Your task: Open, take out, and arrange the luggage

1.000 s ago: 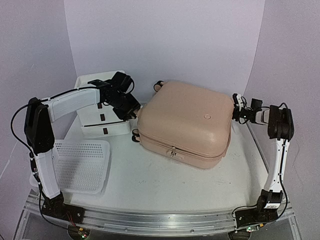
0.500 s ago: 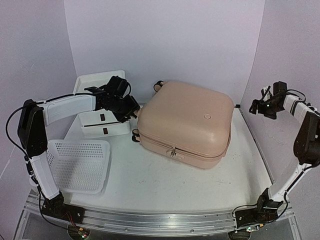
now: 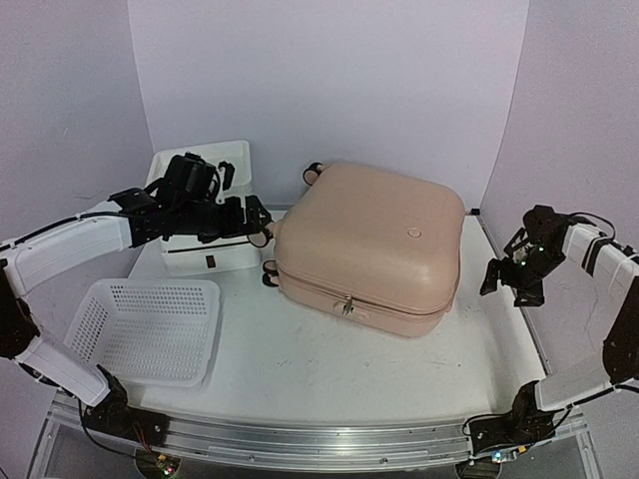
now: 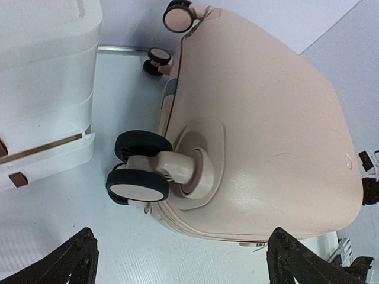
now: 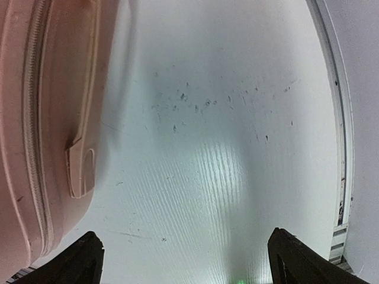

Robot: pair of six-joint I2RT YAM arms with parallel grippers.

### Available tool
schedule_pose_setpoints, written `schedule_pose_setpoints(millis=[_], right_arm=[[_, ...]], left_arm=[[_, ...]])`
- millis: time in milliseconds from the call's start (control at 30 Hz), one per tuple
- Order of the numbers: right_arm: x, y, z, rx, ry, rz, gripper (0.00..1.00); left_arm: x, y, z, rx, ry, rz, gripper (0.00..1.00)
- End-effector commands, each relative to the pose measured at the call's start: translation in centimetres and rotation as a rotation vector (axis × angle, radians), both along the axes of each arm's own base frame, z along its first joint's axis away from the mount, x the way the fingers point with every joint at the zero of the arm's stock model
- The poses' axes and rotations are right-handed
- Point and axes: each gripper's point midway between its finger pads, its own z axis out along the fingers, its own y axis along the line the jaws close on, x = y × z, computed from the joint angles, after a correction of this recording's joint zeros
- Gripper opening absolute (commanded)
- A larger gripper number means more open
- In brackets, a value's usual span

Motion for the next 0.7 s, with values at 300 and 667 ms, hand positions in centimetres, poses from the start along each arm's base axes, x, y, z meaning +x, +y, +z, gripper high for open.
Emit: schedule_pose_setpoints(millis=[300, 667], right_arm=[[2.8, 4.1, -0.2, 0.321, -0.073, -0.14, 0.92], [6.2, 5.5, -1.8, 0.333, -0.065, -0.171, 0.66]], left_arm=[[-5.3, -3.2, 2.1, -0.17, -0.12, -0.343, 0.99], [-12.1, -10.9, -0.3, -0.169, -0.19, -0.545, 0.93]])
